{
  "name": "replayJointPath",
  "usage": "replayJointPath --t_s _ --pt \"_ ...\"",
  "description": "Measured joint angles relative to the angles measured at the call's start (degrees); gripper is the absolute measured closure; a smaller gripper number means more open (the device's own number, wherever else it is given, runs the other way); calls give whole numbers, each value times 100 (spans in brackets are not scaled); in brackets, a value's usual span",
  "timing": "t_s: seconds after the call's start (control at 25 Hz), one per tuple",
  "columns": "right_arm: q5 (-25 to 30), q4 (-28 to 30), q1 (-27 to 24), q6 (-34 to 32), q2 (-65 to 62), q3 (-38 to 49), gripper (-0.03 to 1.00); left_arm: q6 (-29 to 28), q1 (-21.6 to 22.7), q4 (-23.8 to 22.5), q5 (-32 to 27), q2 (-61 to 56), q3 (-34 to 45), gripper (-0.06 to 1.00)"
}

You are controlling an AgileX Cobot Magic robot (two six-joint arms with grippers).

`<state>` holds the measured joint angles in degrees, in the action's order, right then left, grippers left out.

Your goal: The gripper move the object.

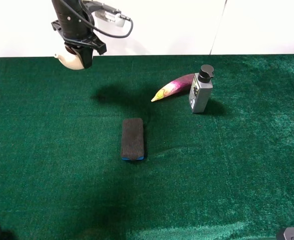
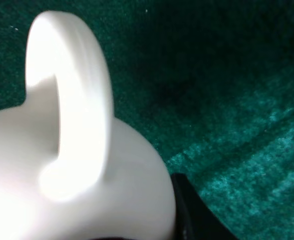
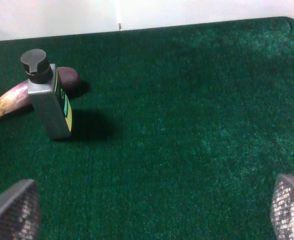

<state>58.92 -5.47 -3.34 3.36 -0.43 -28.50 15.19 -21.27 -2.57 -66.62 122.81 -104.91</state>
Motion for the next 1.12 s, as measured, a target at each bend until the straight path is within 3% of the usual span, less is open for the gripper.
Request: replayJointPath --t_s 1.12 --pt "0 -8 0 0 0 0 28 -898 -2078 13 0 -295 -19 87"
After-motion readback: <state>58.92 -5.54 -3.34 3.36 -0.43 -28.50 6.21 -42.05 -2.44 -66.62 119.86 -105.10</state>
